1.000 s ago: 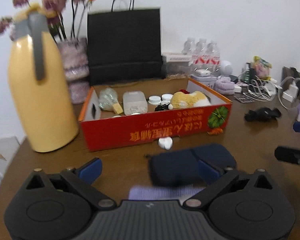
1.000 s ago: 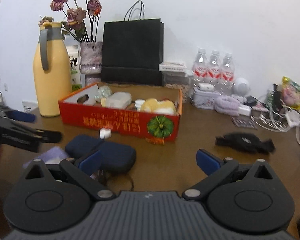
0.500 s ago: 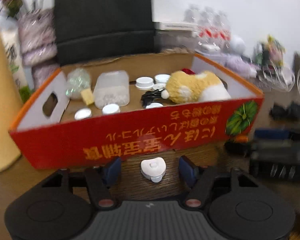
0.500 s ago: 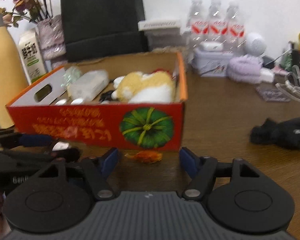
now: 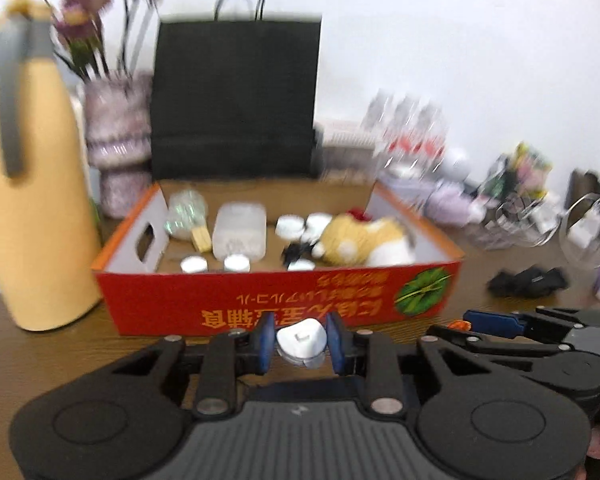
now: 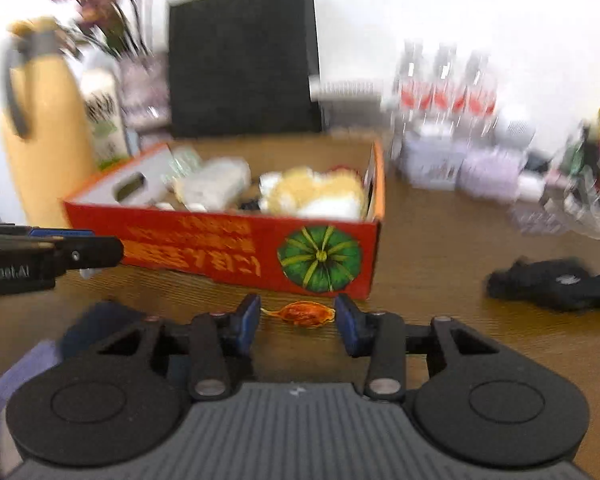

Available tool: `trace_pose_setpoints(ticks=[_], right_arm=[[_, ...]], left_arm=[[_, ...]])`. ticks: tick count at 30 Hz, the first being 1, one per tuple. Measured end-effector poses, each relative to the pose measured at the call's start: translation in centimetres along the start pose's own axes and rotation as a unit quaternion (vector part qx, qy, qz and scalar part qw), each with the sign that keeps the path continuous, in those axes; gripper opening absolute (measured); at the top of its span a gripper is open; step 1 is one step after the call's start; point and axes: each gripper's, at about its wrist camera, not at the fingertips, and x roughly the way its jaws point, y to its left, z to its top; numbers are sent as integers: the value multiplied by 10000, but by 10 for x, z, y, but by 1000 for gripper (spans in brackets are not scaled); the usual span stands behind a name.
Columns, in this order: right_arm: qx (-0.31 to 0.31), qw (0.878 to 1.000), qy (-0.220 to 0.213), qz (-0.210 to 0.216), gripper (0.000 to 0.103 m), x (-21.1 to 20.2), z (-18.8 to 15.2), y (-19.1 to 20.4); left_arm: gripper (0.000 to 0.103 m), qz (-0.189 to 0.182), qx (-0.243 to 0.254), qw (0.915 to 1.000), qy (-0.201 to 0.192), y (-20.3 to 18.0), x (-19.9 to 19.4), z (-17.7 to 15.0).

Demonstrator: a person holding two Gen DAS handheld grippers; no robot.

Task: Organize objects
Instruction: 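Carry the white cap and orange item over the cardboard box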

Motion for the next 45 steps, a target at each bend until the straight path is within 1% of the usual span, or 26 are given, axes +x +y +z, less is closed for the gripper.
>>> trace_pose_setpoints(ticks=[3,5,7,8,9,12,13,16,19,21,24,29,31,33,35,37,38,40,41,42,43,45], right_arm=[[300,9989,-286,228,42,-59,-12,4],[750,9952,-382,492,42,-97,-28,5],[1248,9884,-266,824,42,-122,-49,6],[1347,9865,-161,919,42,-129,-58,9],[1344,9864,-58,947,42,-136,-66,15],[919,9925,72,804,42,-161,-82,35],[793,9938,54,777,42,-171,-85,41],[703,9934,-122,903,42,-196,-87,51],[589,9935,-379,898,42,-220,-87,55],[567,9935,-467,875,42,-230,-88,53],[609,9939,-420,817,42,-232,-91,48],[698,9952,-206,661,42,-211,-95,37],[655,9961,-185,560,42,-200,-90,31],[588,9967,-275,478,42,-188,-74,23],[504,9964,-492,467,42,-174,-51,14],[506,9948,-675,575,42,-158,-25,4],[511,9938,-732,662,42,-147,-9,-1],[384,9930,-867,704,42,-127,20,-7],[309,9928,-913,705,42,-113,36,-9],[270,9927,-922,727,42,-99,50,-9],[247,9926,-881,801,42,-83,64,-9],[341,9926,-706,923,42,-44,88,-10]], left_arm=[[26,-189,-90,9994,-260,-1,-54,-12],[26,-254,-82,9992,-286,-6,-85,-30],[26,-294,-59,9994,-180,-11,-107,-48],[26,-292,-57,9995,-118,-13,-115,-57],[26,-285,-38,9996,-55,-15,-124,-66],[26,-207,-7,9998,55,-16,-147,-86],[26,-163,0,9998,65,-15,-153,-91],[26,-32,-65,9999,118,-11,-172,-101],[26,110,-27,9999,29,-9,-189,-104],[26,114,-26,9999,-75,-10,-197,-104],[26,55,-32,9999,-145,-12,-200,-102],[26,10,-27,9999,-111,-9,-183,-98],[26,-5,8,9999,-158,-4,-172,-87],[26,-89,59,9995,-286,4,-160,-71],[26,-208,140,9986,-462,15,-142,-47],[26,-278,259,9976,-575,27,-120,-20],[26,-306,278,9974,-588,33,-109,-7],[26,-351,251,9977,-524,46,-78,25],[26,-360,115,9982,-465,54,-61,42],[26,-421,32,9982,-420,59,-46,54],[26,-539,56,9978,-380,64,-29,66],[26,-528,-42,9981,-306,74,3,82]])
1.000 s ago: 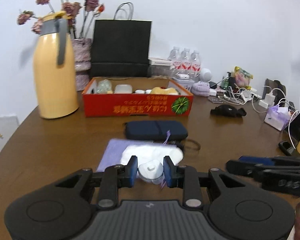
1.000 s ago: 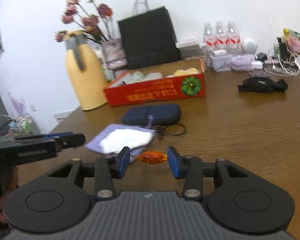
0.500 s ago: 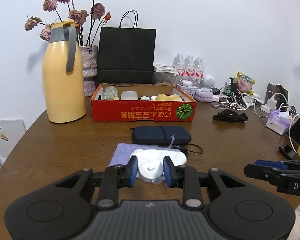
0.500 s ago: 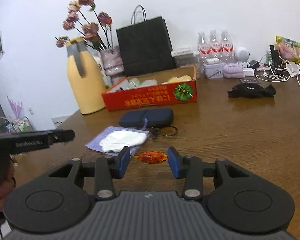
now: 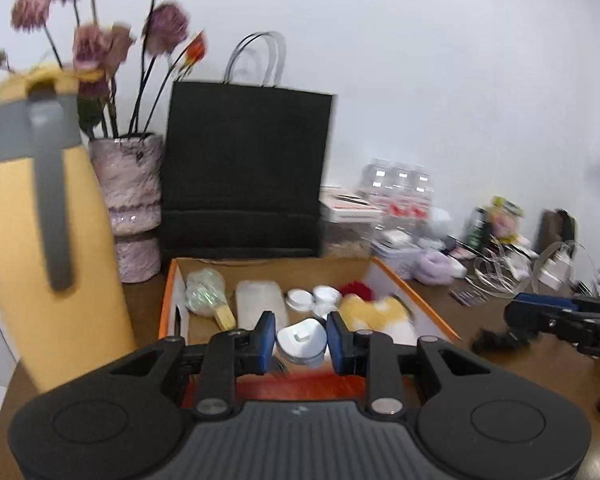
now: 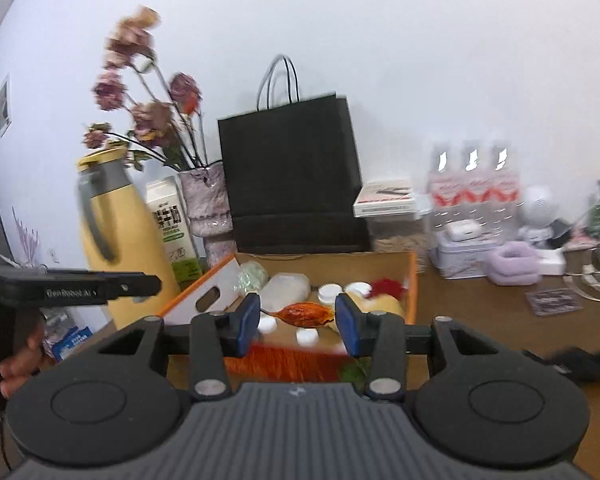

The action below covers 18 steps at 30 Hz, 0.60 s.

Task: Organize objects
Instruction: 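Carry the white cap and orange item over the cardboard box, then open both grippers to drop the items into the box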

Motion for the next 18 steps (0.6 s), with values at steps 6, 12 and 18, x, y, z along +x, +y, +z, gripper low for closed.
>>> trace_pose_setpoints(ticks=[6,12,18], right_arm=[[200,9967,792,29,42,127,20,-8],[312,9888,1194,-836,89,172,-20,-12],[-555,9877,960,-1106,93,171,-46,-3]], left_arm=[[26,327,-123,9977,576,18,94,14],[67,586,-101,9948,828,31,131,-4],[79,1130,-270,9909,678,44,137,-17]])
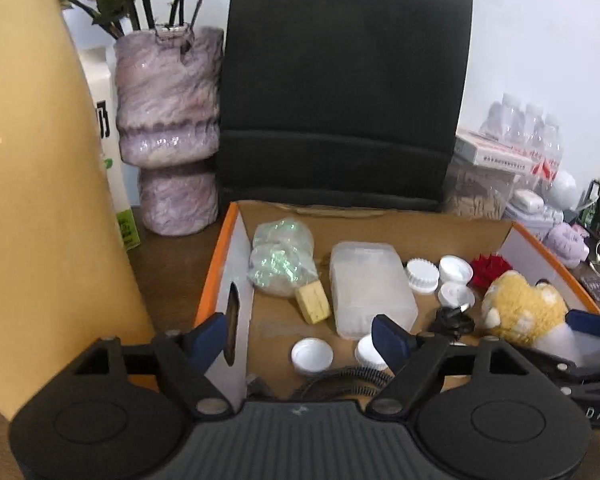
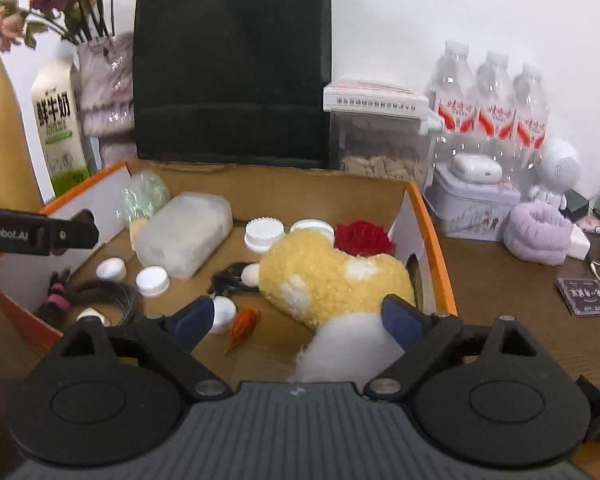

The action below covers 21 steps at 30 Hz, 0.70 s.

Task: Organize objects
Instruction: 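Open both grippers to drop the items into the box, then withdraw both tools and reach toward the white cloth on the purple cloth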

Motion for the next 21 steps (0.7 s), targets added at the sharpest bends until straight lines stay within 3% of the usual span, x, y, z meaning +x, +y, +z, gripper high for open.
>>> trace_pose_setpoints(ticks=[2,6,8,9,11,15,18,21], right_arm=[[-49,10000,27,15,93,-1,0,-1],[-136,9999,-15,83,91,0,1,-5],[-163,9998,-22,82,88,2,3,-7],[-226,9997,-46,34,88,4,2,-6],[-399,9991,-126,21,88,10,1,-8],[-265,9994,221,-57,84,-1,9,-10],[150,9993,-93,316,89,-45,6,-23],[425,9983,-267,295,94,-101,-4,-30]], left_arm=[[79,86,73,9999,41,-5,1,-2],[79,545,682,9960,170,-25,-2,-13],[73,596,662,9957,270,-30,-8,-21],[69,465,433,9970,446,-28,-9,-23],[68,529,352,9972,394,-29,-18,-28],[65,276,23,9987,428,-24,-39,-29],[69,-121,12,9996,238,-26,-85,-32],[78,-330,319,9989,-118,-30,-154,-43]])
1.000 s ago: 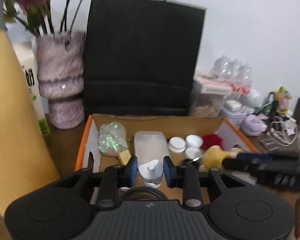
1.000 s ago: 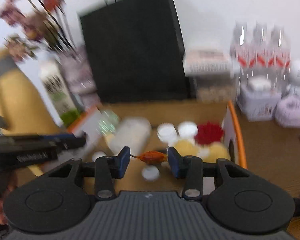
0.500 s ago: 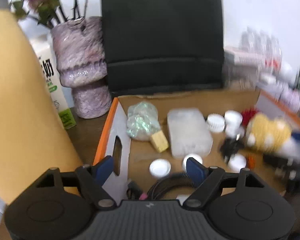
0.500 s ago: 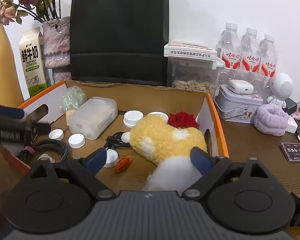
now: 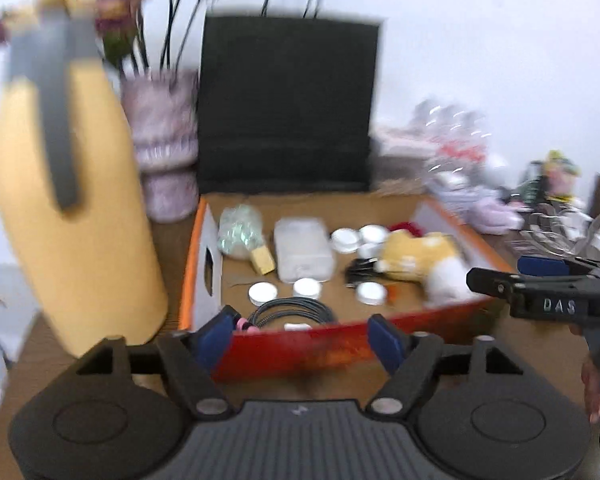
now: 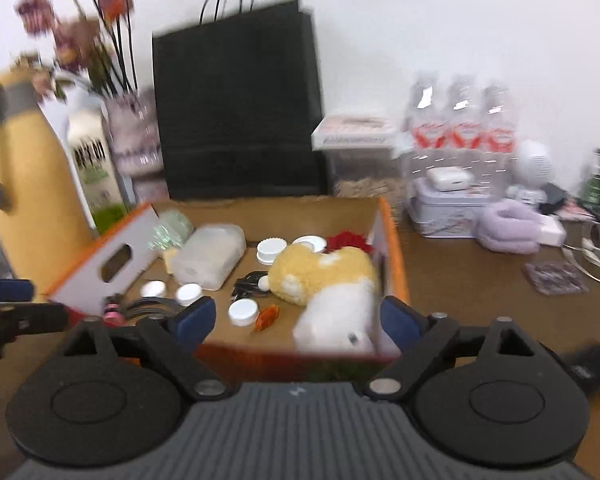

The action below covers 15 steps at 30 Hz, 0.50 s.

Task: Organize objects
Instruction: 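Withdraw both tools and reach toward the white cloth on the purple cloth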

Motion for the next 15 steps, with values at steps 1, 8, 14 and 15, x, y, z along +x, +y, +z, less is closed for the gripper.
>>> trace_pose_setpoints(ticks=[1,8,14,15], right_arm=[[84,9999,-53,14,98,-21,-5,-1],[-32,9983,-289,513,103,-168,-94,-1],[-231,9983,335,410,103,-249,-152,-5],[-285,9981,384,392,103,-255,-155,-4]], left_arm=[[80,-20,18,9999,-147,-1,-22,-6],[93,-343,-113,9972,-656,-11,-167,-108],[93,-418,-244,9988,-92,2,-221,-163],[91,-328,-254,9991,-114,4,-221,-165]])
